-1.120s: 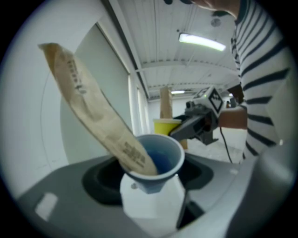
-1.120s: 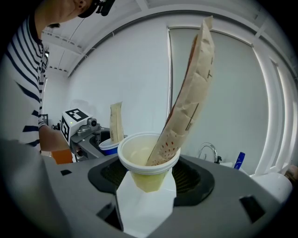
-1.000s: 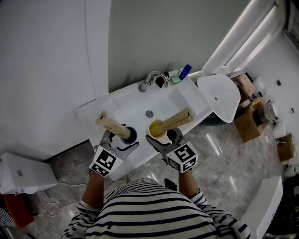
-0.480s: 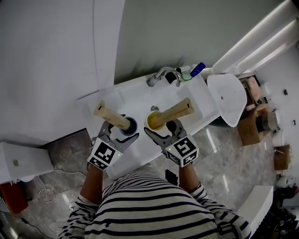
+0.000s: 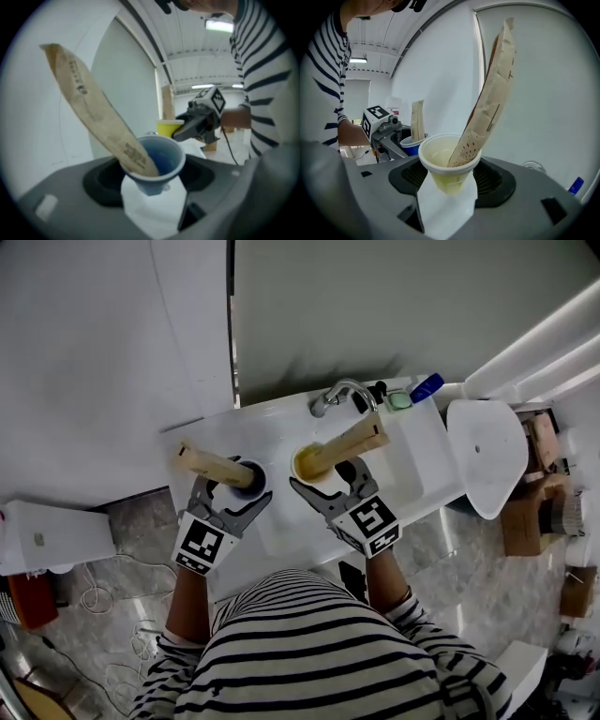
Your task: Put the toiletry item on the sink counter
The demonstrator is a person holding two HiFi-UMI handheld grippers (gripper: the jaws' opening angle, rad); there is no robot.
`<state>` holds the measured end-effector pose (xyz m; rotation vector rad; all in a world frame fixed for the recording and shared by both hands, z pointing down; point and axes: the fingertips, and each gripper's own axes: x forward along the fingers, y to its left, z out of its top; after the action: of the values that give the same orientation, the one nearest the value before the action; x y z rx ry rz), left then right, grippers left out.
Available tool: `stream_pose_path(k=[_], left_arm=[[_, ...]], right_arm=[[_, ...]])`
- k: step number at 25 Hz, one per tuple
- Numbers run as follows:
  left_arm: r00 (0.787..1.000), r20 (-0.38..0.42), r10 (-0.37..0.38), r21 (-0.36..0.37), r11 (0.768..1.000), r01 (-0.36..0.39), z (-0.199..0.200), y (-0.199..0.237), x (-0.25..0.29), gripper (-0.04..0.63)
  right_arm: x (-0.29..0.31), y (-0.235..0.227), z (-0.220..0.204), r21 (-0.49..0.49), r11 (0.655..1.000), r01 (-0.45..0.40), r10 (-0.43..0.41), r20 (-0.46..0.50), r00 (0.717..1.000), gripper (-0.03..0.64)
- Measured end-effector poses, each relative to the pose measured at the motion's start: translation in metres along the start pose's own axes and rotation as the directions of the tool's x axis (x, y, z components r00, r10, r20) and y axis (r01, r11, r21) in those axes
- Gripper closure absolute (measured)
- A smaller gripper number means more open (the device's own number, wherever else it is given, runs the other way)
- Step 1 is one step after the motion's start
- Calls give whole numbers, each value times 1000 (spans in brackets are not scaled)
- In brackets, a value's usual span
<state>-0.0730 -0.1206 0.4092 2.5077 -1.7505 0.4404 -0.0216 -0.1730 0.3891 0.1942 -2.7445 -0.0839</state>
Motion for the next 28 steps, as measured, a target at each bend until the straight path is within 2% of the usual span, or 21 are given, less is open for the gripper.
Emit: stream_pose_path(k=[3,7,12,28], left_arm=[[999,3,47,-17,999,-47,3,2,6,249],[996,-12,85,1,996,-85,10,5,9,249],[993,-19,115,24,993,-114,17,10,12,249],[997,-30,76,39,996,-74,19,20,30,249]], right_arm=[[2,-14,2,-18,1000,-19,19,15,1000,318],[6,-31,4,-46,999,-19,20,25,999,318],[12,-46,-1,-33,999,-11,12,29,999,318],[35,-78,-30,16,998,57,-57,-32,998,318]])
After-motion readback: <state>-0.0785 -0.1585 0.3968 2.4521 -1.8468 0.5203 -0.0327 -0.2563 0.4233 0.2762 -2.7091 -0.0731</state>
